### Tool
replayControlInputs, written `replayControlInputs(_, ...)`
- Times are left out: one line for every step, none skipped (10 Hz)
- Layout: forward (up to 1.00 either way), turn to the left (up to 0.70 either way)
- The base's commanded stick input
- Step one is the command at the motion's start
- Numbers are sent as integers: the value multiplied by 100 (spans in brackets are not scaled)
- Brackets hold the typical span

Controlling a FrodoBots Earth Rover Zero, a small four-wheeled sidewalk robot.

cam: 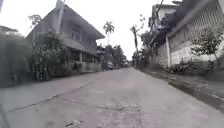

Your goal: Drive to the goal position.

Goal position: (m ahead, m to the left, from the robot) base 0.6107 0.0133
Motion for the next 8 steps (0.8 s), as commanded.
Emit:
replayControlInputs(85,0)
replayControlInputs(85,0)
replayControlInputs(85,0)
replayControlInputs(85,0)
replayControlInputs(85,0)
replayControlInputs(85,0)
replayControlInputs(85,0)
replayControlInputs(85,0)
